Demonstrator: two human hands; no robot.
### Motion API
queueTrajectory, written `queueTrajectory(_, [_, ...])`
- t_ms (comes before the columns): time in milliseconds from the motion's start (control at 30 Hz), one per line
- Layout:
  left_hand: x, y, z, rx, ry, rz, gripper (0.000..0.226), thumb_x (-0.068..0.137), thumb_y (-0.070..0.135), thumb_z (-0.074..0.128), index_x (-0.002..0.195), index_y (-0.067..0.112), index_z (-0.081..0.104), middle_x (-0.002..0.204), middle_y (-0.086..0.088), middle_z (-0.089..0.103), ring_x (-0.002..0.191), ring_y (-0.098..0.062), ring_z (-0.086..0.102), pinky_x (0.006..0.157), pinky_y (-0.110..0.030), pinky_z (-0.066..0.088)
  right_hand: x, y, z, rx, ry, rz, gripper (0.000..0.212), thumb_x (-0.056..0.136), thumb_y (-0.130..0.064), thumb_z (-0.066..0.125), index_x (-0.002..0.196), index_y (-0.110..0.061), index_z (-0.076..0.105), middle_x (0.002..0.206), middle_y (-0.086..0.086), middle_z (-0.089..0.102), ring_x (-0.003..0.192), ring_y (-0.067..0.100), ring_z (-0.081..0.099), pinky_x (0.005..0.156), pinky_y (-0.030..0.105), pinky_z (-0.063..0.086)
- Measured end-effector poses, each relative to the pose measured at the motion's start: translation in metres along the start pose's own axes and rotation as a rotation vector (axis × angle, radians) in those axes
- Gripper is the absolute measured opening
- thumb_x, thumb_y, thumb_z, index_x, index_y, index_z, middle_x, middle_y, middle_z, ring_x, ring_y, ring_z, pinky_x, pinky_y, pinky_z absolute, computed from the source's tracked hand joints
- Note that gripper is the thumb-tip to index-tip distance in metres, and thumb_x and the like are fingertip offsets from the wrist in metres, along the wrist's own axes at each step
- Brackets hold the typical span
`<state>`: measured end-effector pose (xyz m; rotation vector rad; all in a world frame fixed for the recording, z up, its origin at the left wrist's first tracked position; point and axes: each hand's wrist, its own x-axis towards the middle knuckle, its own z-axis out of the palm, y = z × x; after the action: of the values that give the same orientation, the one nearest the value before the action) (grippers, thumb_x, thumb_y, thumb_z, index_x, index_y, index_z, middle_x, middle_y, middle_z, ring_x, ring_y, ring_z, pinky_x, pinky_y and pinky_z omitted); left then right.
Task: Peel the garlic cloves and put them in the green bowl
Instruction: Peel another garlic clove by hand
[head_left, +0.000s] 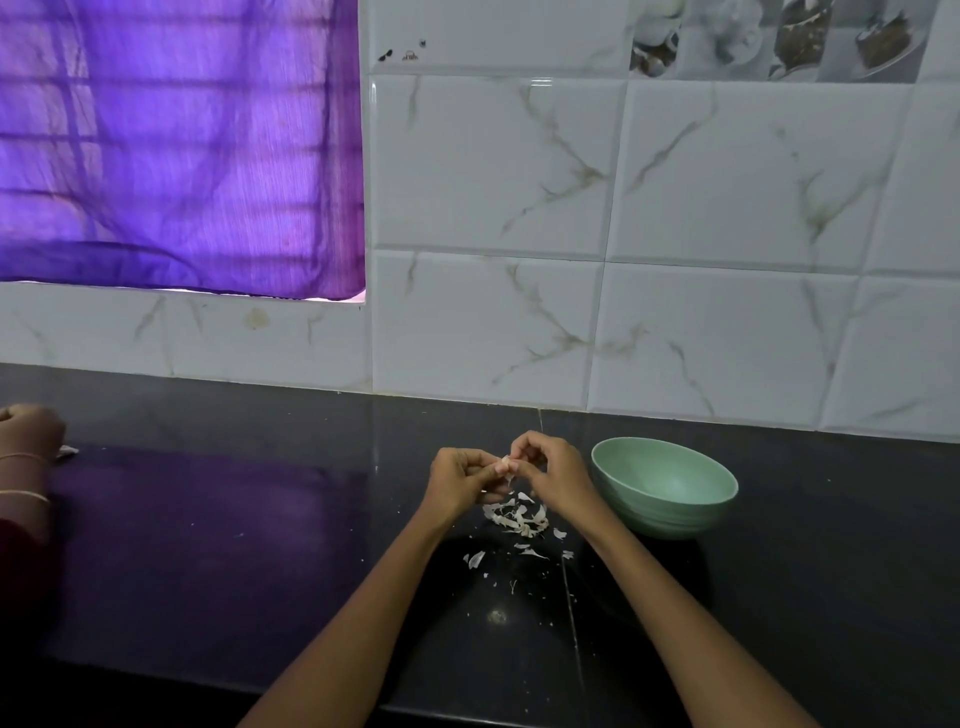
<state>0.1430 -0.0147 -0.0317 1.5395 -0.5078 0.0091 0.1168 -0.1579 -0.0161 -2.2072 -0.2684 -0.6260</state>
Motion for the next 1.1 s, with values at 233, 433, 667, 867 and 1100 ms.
queueTrajectory(233, [-0.002, 0.005, 0.003, -0.193, 0.04, -0.17, 0.013, 0.088, 0.003, 0.059, 0.08, 0.001, 0.069, 0.063, -0.008, 0.069, 0.057, -0.01, 0.068, 0.054, -0.017, 0.055, 0.0, -0.001, 0.004, -0.088, 0.006, -0.043, 0.025, 0.083, -0.017, 0.06, 0.067, -0.031, 0.047, 0.066, -0.012, 0.052, 0.066, 0.013, 0.048, 0.065, 0.036, 0.044])
queueTrajectory(433, [0.0, 0.011, -0.004, -0.434, 0.149, -0.252, 0.017, 0.091, 0.005, 0.055, 0.08, 0.0, 0.066, 0.062, -0.009, 0.07, 0.057, -0.011, 0.069, 0.056, -0.018, 0.057, -0.002, -0.006, 0.004, -0.126, -0.054, -0.045, 0.019, 0.081, -0.015, 0.064, 0.072, -0.027, 0.052, 0.073, -0.009, 0.058, 0.075, 0.013, 0.054, 0.074, 0.038, 0.048])
queueTrajectory(667, [0.0, 0.01, -0.003, -0.382, 0.133, -0.216, 0.014, 0.093, 0.006, 0.051, 0.091, 0.002, 0.065, 0.066, -0.005, 0.072, 0.059, -0.01, 0.069, 0.054, -0.018, 0.056, 0.001, -0.008, -0.005, 0.007, 0.021, 0.05, 0.011, 0.085, -0.014, 0.058, 0.09, -0.022, 0.063, 0.077, -0.004, 0.072, 0.067, 0.012, 0.063, 0.067, 0.041, 0.057])
queueTrajectory(867, [-0.001, 0.008, 0.0, -0.228, 0.113, -0.182, 0.013, 0.091, 0.004, 0.054, 0.09, 0.004, 0.067, 0.063, 0.0, 0.07, 0.056, -0.005, 0.066, 0.051, -0.017, 0.054, 0.001, -0.008, -0.008, -0.065, 0.025, 0.091, 0.018, 0.077, -0.014, 0.067, 0.094, -0.019, 0.062, 0.069, -0.012, 0.057, 0.063, 0.012, 0.055, 0.067, 0.042, 0.056])
queueTrajectory(1100, [-0.001, 0.005, 0.0, -0.071, 0.051, -0.129, 0.006, 0.085, 0.004, 0.063, 0.081, 0.008, 0.062, 0.058, 0.001, 0.069, 0.054, -0.006, 0.065, 0.049, -0.02, 0.053, -0.003, -0.011, -0.008, 0.11, 0.022, 0.148, 0.015, 0.086, -0.025, 0.064, 0.072, -0.022, 0.067, 0.062, -0.001, 0.06, 0.047, 0.012, 0.052, 0.044, 0.026, 0.048])
